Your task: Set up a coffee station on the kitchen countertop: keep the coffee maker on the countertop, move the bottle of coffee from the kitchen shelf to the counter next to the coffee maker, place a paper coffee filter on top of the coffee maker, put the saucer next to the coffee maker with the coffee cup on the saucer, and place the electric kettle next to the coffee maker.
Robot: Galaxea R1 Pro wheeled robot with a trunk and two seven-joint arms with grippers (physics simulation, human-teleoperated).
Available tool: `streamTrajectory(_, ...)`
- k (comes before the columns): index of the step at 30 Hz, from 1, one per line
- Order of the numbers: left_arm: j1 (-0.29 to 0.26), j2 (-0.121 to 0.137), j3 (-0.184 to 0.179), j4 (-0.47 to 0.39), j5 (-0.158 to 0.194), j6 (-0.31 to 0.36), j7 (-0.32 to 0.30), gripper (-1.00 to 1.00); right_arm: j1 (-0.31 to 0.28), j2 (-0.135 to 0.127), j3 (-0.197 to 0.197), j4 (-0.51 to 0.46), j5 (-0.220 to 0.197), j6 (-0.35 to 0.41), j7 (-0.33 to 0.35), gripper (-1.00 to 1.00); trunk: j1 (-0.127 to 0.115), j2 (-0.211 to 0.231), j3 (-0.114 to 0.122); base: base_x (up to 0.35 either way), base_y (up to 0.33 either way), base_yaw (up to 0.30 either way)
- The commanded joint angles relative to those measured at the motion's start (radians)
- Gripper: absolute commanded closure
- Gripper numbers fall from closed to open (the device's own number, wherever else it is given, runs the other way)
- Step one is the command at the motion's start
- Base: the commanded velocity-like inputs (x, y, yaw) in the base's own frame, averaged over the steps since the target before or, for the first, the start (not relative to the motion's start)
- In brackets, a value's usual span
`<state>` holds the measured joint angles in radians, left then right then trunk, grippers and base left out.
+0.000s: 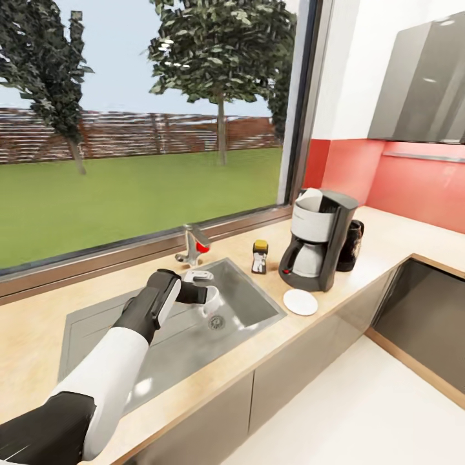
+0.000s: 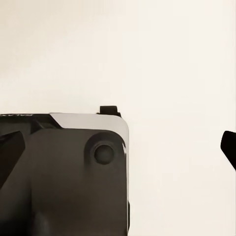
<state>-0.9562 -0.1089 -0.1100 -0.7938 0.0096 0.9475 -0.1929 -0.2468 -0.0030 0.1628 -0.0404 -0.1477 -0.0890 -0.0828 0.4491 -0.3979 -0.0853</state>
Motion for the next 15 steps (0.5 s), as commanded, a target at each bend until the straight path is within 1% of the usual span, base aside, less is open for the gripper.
streamTrajectory(1, -0.001, 0.0, 0.0, -0.001, 0.001, 0.004, 0.0, 1.0, -0.001, 0.0, 0.009, 0.0, -0.01, -0.003, -0.002, -1.0, 0.001, -0.002, -0.002, 0.162, -0.262, 0.002)
streamTrajectory(15, 0.0, 0.0, -0.002, -0.001, 0.001, 0.004, 0.002, 1.0, -0.001, -0.001, 0.012, 0.0, -0.008, -0.007, -0.002, -1.0, 0.001, -0.002, -0.002, 0.161, -0.262, 0.0)
